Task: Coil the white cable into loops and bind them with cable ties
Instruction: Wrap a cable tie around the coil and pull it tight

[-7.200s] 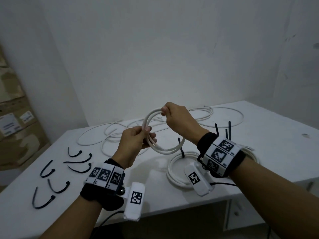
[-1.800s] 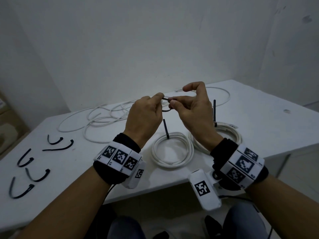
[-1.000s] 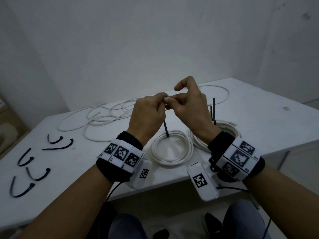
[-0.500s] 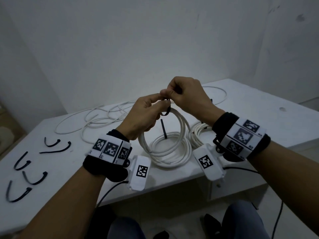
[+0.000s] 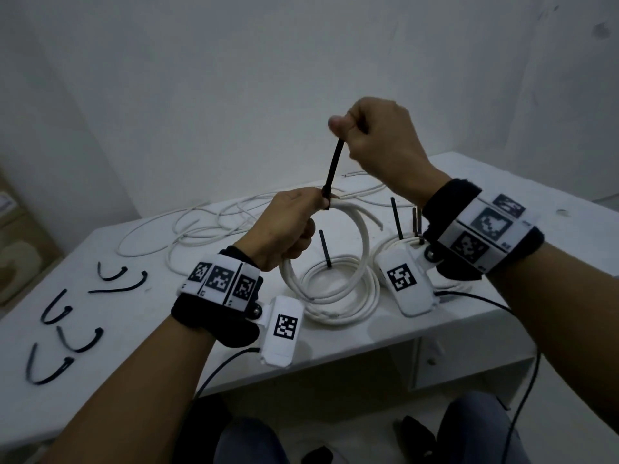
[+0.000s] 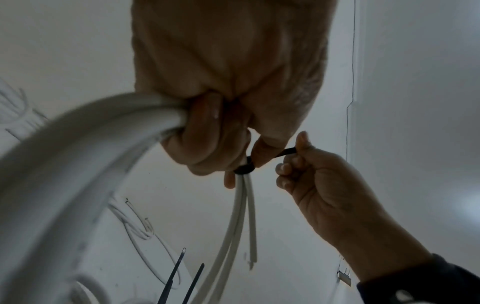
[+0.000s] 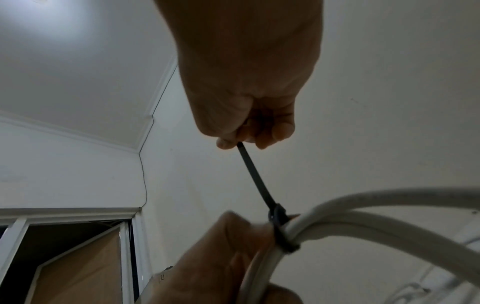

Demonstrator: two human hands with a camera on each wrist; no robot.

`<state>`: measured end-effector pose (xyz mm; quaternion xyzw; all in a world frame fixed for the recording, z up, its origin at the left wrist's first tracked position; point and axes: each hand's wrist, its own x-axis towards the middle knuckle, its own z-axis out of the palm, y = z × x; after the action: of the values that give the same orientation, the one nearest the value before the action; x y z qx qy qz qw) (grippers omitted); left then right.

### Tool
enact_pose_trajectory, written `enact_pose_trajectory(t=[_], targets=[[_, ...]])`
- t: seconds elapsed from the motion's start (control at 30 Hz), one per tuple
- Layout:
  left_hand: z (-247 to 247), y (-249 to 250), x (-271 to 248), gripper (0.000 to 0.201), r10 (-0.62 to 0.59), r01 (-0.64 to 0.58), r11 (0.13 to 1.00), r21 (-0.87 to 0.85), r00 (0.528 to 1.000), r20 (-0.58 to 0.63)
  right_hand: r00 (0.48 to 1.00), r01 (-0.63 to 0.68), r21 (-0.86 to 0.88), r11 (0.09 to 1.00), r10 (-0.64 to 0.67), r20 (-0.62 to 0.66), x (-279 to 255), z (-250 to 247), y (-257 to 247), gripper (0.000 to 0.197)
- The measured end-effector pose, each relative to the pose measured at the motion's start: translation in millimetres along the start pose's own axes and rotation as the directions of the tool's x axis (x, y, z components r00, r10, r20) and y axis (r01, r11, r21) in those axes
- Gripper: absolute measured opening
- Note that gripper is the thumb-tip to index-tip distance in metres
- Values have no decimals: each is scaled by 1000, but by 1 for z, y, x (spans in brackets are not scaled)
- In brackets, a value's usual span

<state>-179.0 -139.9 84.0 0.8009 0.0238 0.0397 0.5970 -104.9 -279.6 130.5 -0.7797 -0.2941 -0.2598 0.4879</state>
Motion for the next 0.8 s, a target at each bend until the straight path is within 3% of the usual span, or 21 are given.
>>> enact_pose_trajectory(t=[0.1, 0.23, 0.47, 0.63, 0.73, 0.8], targets=[[0, 0, 1, 15, 40, -39, 999, -29, 999, 7, 1000, 2, 37, 999, -1, -10, 2, -2, -2, 30], [2, 0, 1, 33, 108, -102, 991, -83, 991, 77, 999, 3, -17, 1000, -2, 53, -1, 2, 1, 27], [10, 0, 2, 19, 61, -59, 993, -105, 998, 12, 998, -33, 15, 999, 32, 55, -11, 4, 8, 28], [19, -3, 0, 20, 39, -34, 994, -104, 998, 56, 1000, -12, -27, 1000, 13, 22, 2, -2, 1, 32], [18, -1, 2, 20, 15, -10, 996, -88, 999, 49, 998, -55, 18, 998, 55, 8, 5, 1, 5, 29], [12, -2, 4, 20, -3, 6, 996, -92, 1000, 30, 989, -141, 179, 974, 130, 71, -1, 1, 11, 36]])
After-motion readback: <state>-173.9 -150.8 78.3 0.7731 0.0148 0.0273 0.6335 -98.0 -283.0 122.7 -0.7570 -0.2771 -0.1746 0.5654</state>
